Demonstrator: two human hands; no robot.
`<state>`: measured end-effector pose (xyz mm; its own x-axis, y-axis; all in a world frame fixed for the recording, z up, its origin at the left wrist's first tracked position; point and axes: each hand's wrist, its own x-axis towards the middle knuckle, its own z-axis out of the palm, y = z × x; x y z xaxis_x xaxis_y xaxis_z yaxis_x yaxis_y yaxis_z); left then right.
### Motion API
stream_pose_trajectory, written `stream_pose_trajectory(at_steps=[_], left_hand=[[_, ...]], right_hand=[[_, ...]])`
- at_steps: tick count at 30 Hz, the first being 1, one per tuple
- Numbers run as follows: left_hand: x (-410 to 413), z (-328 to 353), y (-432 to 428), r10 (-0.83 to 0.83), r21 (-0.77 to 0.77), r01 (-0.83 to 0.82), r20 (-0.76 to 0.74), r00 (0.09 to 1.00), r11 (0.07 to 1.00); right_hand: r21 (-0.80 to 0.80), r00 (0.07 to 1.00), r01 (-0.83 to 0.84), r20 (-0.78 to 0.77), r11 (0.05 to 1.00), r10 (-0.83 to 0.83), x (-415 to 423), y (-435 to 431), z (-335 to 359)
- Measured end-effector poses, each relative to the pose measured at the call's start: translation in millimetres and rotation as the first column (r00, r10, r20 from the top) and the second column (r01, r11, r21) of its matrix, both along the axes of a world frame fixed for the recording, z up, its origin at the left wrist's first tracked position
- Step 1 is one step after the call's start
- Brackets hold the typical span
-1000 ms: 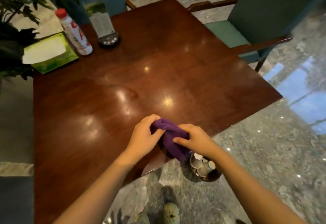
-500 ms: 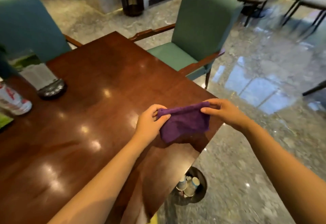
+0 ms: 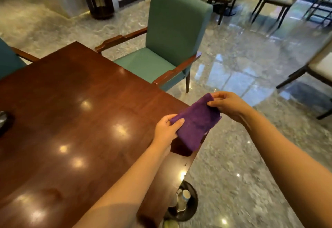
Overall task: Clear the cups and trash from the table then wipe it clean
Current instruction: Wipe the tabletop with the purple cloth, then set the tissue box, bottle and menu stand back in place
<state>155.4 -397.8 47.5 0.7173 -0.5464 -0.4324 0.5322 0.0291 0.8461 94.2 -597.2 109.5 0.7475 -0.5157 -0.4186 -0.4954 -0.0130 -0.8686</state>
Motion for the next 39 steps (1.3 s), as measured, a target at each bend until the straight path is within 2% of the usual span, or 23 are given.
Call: stream_pose_trajectory(at_steps=[3, 6, 9, 12, 14, 16, 18, 20, 22, 24, 26, 28, 32, 36, 39], left_hand=[[1.4, -18.5, -15.5, 0.058, 0.079, -0.049, -0.113, 0.992, 0.996], [16.5, -42.3, -21.4, 0.126, 0.261, -0.13, 0.029, 0.992, 0.957], [31.8, -56.9, -18.0, 0.069, 0.407, -0.14, 0.184, 0.98, 0.903], [41.3, -67.5, -11.2, -0.072, 0.549, -0.114, 0.307, 0.949, 0.828], [46.0, -70.9, -6.0, -0.142, 0.601, -0.086, 0.321, 0.936, 0.795], [50.5, -68.9, 1.7, -0.2, 0.627, -0.038, 0.305, 0.931, 0.778], [55.6, -58.9, 14.2, -0.331, 0.685, 0.036, 0.306, 0.893, 0.728], [62.0, -44.9, 33.3, -0.497, 0.765, 0.112, 0.292, 0.817, 0.634], [68.6, -29.1, 60.5, -0.626, 0.837, 0.168, 0.239, 0.743, 0.52], [73.1, -12.5, 94.3, -0.7, 0.892, 0.203, 0.159, 0.697, 0.405], [74.6, 4.5, 132.5, -0.723, 0.916, 0.227, 0.091, 0.685, 0.33], [74.5, 20.6, 176.1, -0.708, 0.916, 0.271, 0.02, 0.706, 0.296], [74.6, 43.5, 271.0, -0.573, 0.916, 0.291, -0.085, 0.815, 0.278], [68.0, 70.0, 353.6, -0.419, 0.94, 0.227, -0.105, 0.902, 0.254], [61.8, 83.2, 412.1, -0.363, 0.956, 0.187, -0.095, 0.927, 0.228]], right_hand=[[-0.094, 0.992, -0.026, -0.124, 0.995, 0.014, 16.6, -9.4, -20.7], [-0.212, 0.985, -0.063, -0.173, 0.975, 0.026, 42.9, -10.1, -53.0], [-0.366, 0.973, -0.136, -0.225, 0.921, 0.054, 67.6, -1.7, -82.0], [-0.486, 0.939, -0.278, -0.321, 0.828, 0.126, 82.2, 5.7, -96.5], [-0.537, 0.904, -0.386, -0.382, 0.75, 0.192, 88.9, 8.1, -97.4], [-0.587, 0.857, -0.501, -0.44, 0.636, 0.27, 95.3, 9.4, -93.9], [-0.609, 0.791, -0.611, -0.483, 0.506, 0.375, 102.5, 15.0, -85.1], [-0.558, 0.67, -0.738, -0.535, 0.381, 0.514, 111.6, 28.4, -73.3], [-0.432, 0.488, -0.866, -0.623, 0.251, 0.611, 120.9, 51.1, -59.7], [-0.307, 0.327, -0.94, -0.679, 0.149, 0.657, 132.3, 78.6, -47.5], [-0.194, 0.209, -0.976, -0.692, 0.1, 0.691, 144.6, 110.1, -36.3], [-0.087, 0.108, -0.994, -0.711, 0.066, 0.695, 158.3, 144.8, -22.3], [0.071, -0.084, -0.996, -0.735, -0.046, 0.673, 187.7, 220.4, 3.1], [0.088, -0.181, -0.981, -0.753, -0.175, 0.633, 212.4, 303.5, 28.6], [0.053, -0.219, -0.96, -0.754, -0.275, 0.619, 226.9, 366.0, 39.5]])
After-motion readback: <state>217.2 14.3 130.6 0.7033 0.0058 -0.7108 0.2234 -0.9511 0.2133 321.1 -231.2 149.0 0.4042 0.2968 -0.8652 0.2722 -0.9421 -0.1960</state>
